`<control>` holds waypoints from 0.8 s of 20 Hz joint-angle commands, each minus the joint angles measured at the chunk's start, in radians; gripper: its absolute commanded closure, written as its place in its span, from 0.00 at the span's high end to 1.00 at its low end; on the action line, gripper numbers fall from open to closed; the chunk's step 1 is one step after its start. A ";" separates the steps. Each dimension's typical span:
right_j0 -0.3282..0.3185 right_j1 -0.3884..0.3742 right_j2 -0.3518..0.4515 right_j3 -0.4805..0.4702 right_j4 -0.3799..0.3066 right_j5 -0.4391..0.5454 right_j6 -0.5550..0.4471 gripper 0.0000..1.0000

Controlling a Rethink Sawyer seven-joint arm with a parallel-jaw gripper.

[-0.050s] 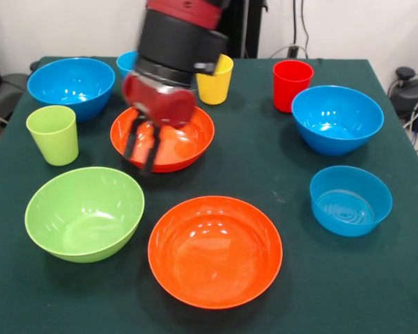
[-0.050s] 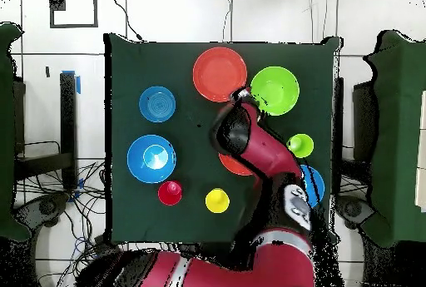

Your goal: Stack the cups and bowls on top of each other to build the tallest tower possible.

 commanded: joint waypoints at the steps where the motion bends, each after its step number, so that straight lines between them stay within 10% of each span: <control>1: -0.085 -0.018 0.297 0.191 -0.129 -0.100 0.286 1.00; 16: -0.182 -0.044 0.436 0.213 -0.220 -0.032 0.306 1.00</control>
